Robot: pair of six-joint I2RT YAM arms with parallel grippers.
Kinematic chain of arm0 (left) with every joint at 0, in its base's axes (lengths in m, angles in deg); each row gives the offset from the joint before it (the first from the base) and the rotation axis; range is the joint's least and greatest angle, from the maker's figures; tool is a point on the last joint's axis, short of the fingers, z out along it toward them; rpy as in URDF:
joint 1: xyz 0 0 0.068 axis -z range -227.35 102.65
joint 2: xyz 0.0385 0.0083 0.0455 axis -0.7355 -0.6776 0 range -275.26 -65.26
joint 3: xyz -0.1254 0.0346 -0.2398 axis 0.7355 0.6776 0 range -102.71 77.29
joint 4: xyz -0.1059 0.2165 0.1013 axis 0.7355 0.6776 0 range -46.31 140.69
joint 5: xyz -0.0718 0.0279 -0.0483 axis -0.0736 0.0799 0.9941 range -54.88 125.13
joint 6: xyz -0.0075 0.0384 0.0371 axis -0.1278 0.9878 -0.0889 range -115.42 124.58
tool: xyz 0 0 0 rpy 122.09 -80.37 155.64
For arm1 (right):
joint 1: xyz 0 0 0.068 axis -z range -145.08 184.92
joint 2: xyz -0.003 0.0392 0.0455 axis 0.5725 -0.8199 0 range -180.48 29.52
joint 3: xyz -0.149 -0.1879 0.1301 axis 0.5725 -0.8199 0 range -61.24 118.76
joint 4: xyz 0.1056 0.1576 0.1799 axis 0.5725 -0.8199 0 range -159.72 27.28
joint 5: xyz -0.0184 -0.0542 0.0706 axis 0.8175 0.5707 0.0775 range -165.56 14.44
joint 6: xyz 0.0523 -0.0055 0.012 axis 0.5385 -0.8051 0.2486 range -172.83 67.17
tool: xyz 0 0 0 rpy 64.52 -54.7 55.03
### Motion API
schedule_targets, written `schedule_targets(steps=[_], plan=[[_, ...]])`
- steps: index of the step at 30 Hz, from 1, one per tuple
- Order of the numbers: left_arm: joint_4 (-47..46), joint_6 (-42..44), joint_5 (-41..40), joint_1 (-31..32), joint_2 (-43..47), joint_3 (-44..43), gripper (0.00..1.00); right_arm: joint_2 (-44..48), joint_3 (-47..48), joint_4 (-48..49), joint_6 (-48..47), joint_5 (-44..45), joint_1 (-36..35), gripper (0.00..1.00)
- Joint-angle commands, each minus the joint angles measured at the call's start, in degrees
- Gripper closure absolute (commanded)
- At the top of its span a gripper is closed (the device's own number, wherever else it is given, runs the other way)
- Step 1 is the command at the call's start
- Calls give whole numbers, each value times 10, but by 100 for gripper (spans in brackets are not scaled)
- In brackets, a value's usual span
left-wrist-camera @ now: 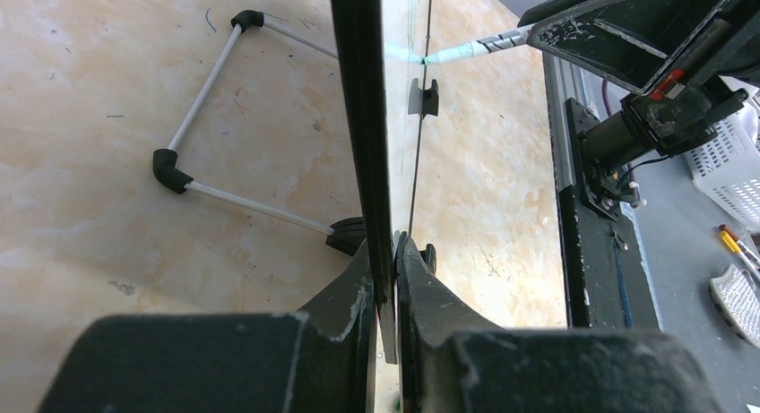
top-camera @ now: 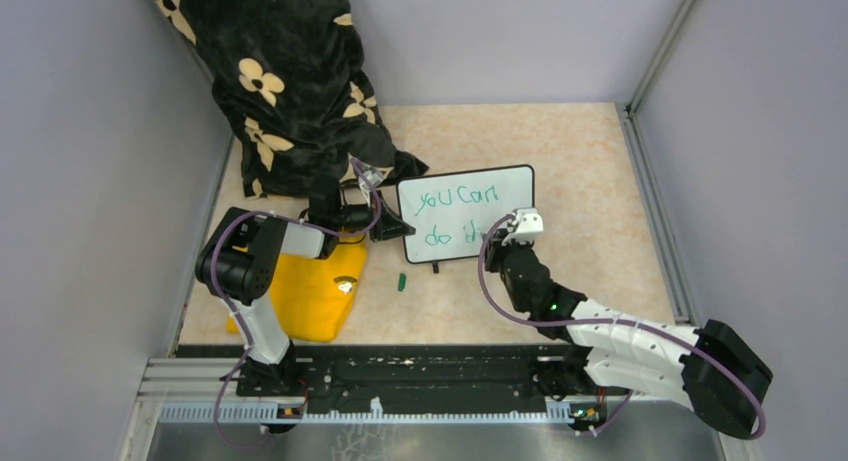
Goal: Write a sentence on the whiteboard
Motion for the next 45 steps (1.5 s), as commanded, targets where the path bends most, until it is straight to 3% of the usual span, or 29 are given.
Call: schedule_targets(steps=[1,24,45], plan=[[49,50,-44,10,-14,4,100,13,18,10,-9,32,18,100],[50,51,-43,11,-16,4,100,36,-23,-29,16,-12,18,100],[53,53,-44,11,-16,3,100,72,-39,-75,33,1,18,100]])
